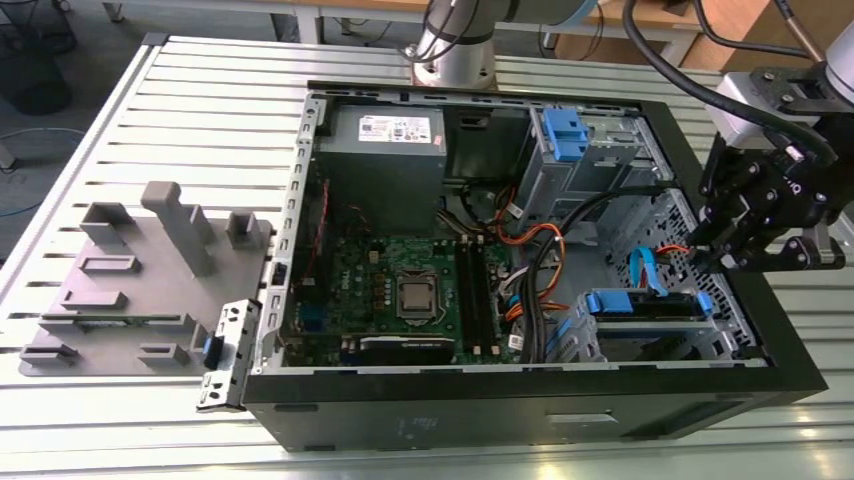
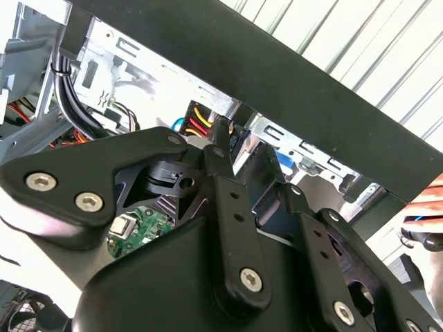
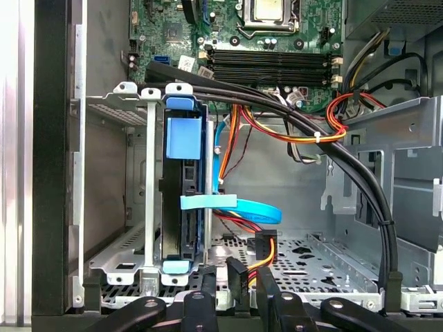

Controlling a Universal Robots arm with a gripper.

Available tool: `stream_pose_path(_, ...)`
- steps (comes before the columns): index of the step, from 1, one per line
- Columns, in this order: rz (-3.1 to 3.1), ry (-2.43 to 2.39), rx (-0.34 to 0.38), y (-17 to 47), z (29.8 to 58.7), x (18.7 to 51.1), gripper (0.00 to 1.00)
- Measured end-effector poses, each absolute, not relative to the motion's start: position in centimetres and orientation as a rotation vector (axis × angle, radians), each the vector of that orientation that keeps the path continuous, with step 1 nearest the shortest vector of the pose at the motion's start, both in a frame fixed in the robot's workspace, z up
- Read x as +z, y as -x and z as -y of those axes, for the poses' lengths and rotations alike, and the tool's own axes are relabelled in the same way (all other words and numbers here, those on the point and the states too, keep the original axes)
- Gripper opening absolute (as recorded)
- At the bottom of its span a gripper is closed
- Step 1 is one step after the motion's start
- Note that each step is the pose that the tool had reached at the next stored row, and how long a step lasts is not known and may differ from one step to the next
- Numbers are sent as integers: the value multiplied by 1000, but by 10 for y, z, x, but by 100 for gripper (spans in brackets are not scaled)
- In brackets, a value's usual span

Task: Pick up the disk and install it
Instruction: 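Insert the second disk wire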

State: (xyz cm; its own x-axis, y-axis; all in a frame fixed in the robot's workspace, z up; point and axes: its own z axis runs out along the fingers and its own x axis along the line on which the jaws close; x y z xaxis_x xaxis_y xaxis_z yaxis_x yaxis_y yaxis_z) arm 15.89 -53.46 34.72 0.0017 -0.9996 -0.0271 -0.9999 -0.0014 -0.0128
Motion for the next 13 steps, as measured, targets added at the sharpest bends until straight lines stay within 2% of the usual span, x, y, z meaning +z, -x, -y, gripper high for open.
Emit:
stream_pose_path(6,-2200,2203,16,-159,535,347,36)
stream_pose_path(7,-2200,2203,16,-159,535,347,35)
stream_pose_path(10,-2200,2203,16,-159,535,347,17)
stream_pose_path(13,-2200,2203,16,-159,535,347,16)
